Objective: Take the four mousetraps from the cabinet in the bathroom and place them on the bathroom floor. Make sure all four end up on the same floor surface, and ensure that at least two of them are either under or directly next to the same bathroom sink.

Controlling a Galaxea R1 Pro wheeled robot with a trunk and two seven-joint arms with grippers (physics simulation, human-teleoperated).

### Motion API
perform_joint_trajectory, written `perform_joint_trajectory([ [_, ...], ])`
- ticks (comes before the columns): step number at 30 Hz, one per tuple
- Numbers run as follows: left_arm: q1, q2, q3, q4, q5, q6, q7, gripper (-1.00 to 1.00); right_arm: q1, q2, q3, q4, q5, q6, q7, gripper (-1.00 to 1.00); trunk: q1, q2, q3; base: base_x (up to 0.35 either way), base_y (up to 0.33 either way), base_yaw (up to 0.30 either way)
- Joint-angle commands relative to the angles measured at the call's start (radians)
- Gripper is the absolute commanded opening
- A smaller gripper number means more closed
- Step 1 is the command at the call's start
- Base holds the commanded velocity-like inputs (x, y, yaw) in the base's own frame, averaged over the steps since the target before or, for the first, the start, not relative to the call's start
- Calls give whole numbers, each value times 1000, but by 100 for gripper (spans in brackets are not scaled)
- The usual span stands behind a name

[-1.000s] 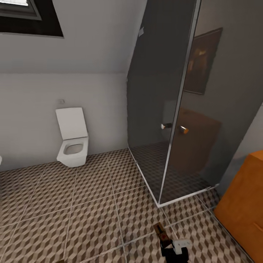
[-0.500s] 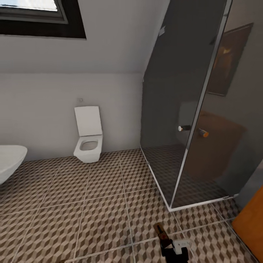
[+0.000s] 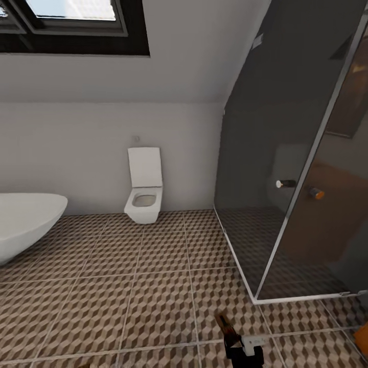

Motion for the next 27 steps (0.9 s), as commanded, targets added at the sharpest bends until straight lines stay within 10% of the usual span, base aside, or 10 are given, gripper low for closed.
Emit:
perform_joint_trajectory([
  [1,-2,-1,-4,4,11,-3,-11,-100,0,0,-3,0,4,-3,3,-100,0,0,-1,0,0,258],
  [27,-2,-1,-4,4,11,-3,-11,-100,0,1,-3,0,4,-2,3,-100,0,0,-1,0,0,258],
])
